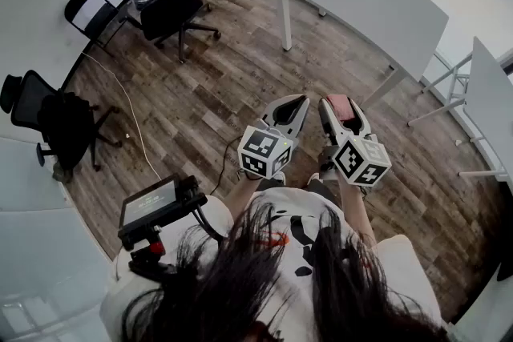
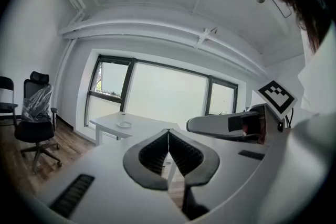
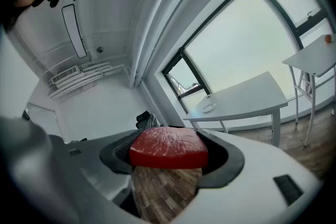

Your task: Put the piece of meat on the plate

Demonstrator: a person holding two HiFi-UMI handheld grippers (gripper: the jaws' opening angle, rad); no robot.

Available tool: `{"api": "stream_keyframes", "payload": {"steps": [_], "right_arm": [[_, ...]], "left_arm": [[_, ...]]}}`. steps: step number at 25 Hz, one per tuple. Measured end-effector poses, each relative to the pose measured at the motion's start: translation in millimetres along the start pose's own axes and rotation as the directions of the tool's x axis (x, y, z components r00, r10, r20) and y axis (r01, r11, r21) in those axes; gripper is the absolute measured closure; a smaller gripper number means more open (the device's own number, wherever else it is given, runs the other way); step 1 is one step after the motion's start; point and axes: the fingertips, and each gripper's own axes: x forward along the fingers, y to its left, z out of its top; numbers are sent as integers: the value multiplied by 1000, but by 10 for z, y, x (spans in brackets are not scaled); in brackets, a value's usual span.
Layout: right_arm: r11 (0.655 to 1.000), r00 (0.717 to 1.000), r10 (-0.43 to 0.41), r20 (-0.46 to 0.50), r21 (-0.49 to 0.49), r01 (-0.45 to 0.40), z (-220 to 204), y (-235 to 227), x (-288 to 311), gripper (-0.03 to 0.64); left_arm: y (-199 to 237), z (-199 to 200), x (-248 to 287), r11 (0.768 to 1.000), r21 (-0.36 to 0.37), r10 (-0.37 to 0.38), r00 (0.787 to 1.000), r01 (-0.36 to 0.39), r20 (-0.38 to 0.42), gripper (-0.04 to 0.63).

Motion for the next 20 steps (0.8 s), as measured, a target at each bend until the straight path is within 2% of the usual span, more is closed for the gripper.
{"api": "stream_keyframes", "payload": {"steps": [12,20], "right_arm": [[999,999,26,29,28,-27,2,14,37,293],[1000,1000,12,18,22,-12,-104,20,38,294]], "left_arm": [[11,-68,23,999,32,1,1000,0,-25,589],[66,-119,-17,999,49,-4,1000,5,-27,589]]}}
